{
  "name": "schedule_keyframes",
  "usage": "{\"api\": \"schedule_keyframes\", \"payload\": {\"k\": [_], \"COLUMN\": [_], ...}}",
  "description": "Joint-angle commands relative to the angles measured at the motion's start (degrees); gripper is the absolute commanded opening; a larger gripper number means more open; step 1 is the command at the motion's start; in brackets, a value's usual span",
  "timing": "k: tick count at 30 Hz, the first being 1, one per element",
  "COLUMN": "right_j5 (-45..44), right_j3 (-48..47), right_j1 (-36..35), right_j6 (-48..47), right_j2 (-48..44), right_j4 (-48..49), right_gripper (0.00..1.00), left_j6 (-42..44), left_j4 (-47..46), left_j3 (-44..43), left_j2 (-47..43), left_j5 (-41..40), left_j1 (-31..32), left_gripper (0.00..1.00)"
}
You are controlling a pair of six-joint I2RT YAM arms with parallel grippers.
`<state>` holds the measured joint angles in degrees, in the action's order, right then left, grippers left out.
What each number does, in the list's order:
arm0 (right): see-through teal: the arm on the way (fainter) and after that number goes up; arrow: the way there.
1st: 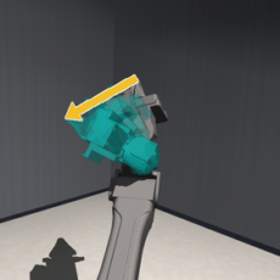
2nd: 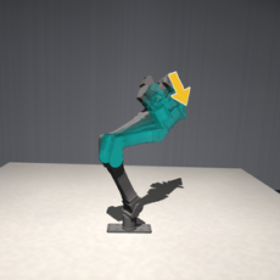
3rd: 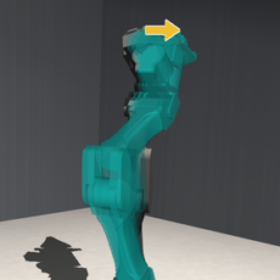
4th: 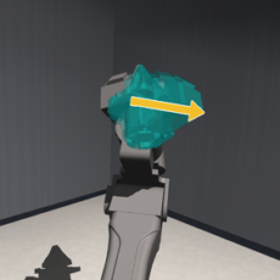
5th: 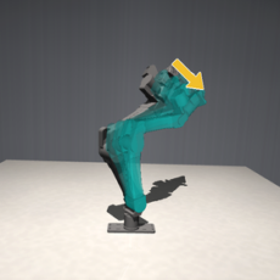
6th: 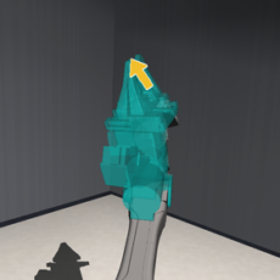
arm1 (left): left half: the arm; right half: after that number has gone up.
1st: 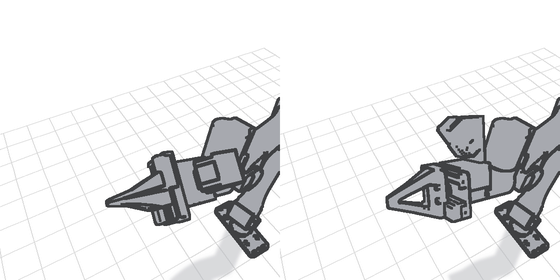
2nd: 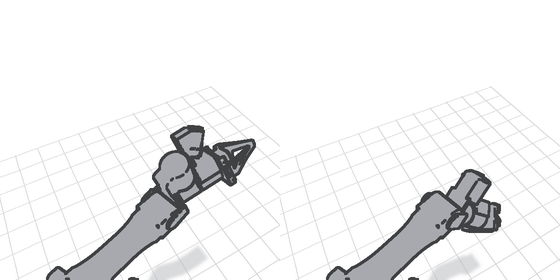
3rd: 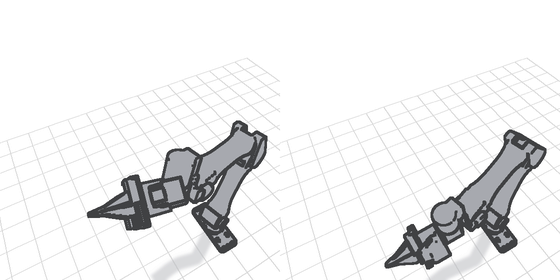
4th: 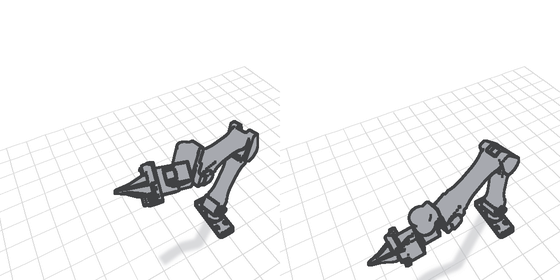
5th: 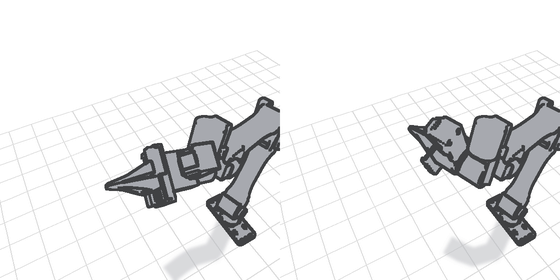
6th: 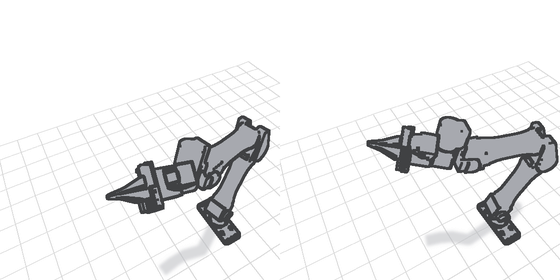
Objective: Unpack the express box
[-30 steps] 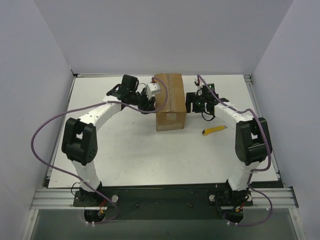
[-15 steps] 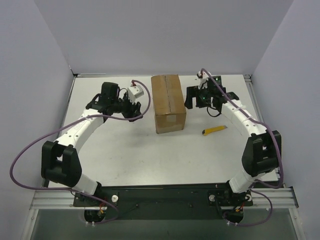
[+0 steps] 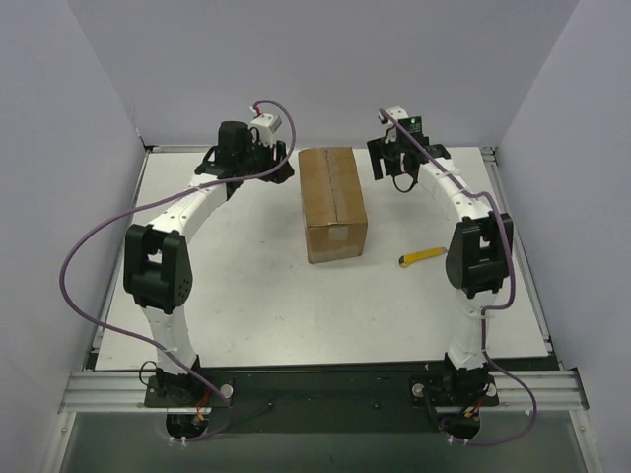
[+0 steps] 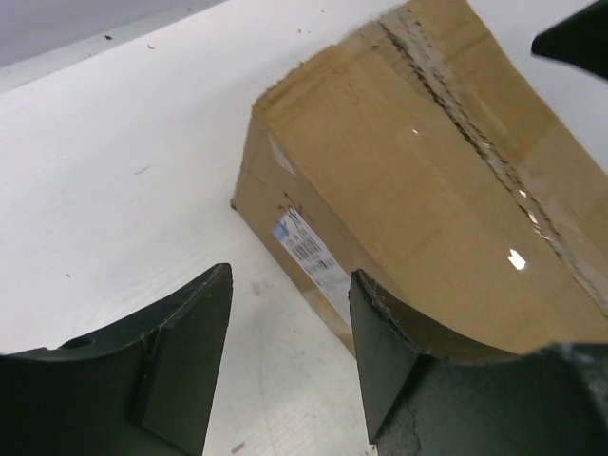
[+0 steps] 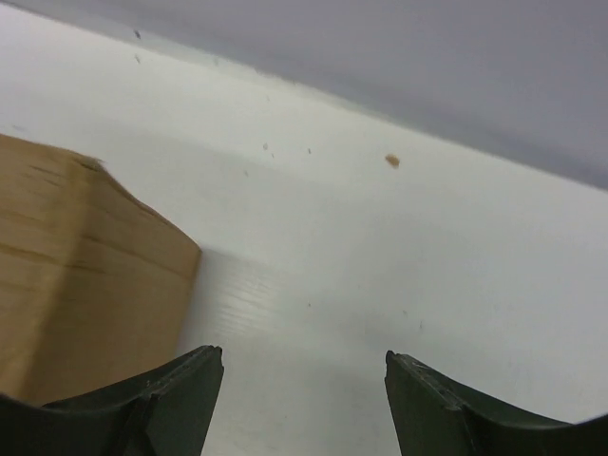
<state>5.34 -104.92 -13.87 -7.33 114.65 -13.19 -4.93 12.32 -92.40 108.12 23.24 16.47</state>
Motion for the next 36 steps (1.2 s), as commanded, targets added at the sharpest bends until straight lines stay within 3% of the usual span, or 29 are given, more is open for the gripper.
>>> {"api": "schedule_keyframes", "payload": {"k": [1, 6, 15, 20, 24, 28, 32, 36], "right_j5": [-0.34, 2.92, 8.1, 7.76, 5.02, 11.78, 17.06, 22.42], "right_j3": [-1.78, 7.5, 29.23, 36.71, 34.89, 26.02, 20.29, 18.0], "right_j1": [-0.19, -4.93, -14.42, -15.75, -12.07, -4.61, -4.5, -6.86], "right_j6": [0.39, -0.14, 3.55, 2.41, -0.39, -2.85, -6.11, -6.29], "right_j2": [3.56, -1.34, -17.25, -22.62, -25.7, -26.32, -26.85, -25.71], "right_j4": [-3.24, -3.69, -2.81, -1.49, -3.85, -13.76, -14.85, -12.22], "right_gripper": [0.69, 0.72, 0.72, 0.73, 0.76, 0.75, 0.74, 0.74], "left_j6": [4.56, 7.83, 10.02, 14.33, 13.72, 14.94, 18.99, 16.71], "left_j4": [-4.32, -2.22, -0.46, 3.41, 8.4, 13.96, 17.21, 16.42], "left_j3": [-4.1, -2.88, 10.56, 18.47, 17.88, 13.57, 10.93, 9.96], "left_j2": [5.16, 7.37, -5.88, -10.99, -13.01, -14.86, -17.41, -19.69], "left_j5": [-1.63, 3.56, 13.13, 10.62, 6.56, 5.76, 7.95, 12.42], "left_j1": [1.54, 2.34, 2.6, 1.11, -2.22, -6.35, -7.59, -7.24], "left_gripper": [0.62, 0.62, 0.62, 0.62, 0.62, 0.63, 0.64, 0.65]}}
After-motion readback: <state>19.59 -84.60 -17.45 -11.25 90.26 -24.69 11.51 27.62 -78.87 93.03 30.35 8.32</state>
